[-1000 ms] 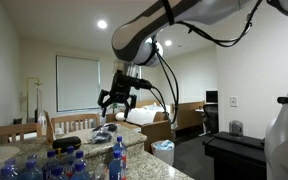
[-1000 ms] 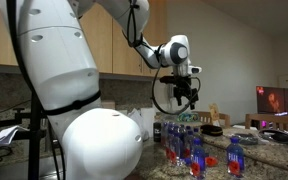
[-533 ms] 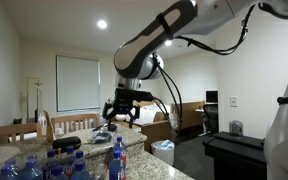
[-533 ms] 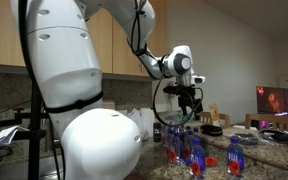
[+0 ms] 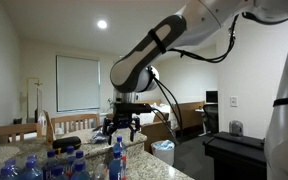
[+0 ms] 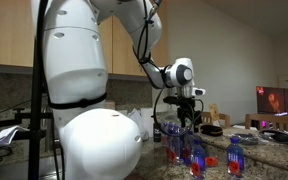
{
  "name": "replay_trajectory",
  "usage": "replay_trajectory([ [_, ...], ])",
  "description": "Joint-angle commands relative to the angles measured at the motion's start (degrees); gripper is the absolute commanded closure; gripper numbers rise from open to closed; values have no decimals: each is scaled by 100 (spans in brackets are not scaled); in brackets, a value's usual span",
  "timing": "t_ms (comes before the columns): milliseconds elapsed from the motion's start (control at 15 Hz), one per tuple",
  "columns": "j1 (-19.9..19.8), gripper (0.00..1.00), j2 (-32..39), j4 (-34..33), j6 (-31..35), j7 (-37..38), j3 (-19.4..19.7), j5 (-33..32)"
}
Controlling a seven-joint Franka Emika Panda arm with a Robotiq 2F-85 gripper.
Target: Move the water bottles to the right
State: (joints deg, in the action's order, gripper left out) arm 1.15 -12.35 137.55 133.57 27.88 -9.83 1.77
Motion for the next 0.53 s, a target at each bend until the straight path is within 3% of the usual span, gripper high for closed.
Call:
replay_trajectory([
  [0,56,0,396,-321,-330,68,-22,-302],
  [467,180,0,841,-533,-552,-157,108,-283],
])
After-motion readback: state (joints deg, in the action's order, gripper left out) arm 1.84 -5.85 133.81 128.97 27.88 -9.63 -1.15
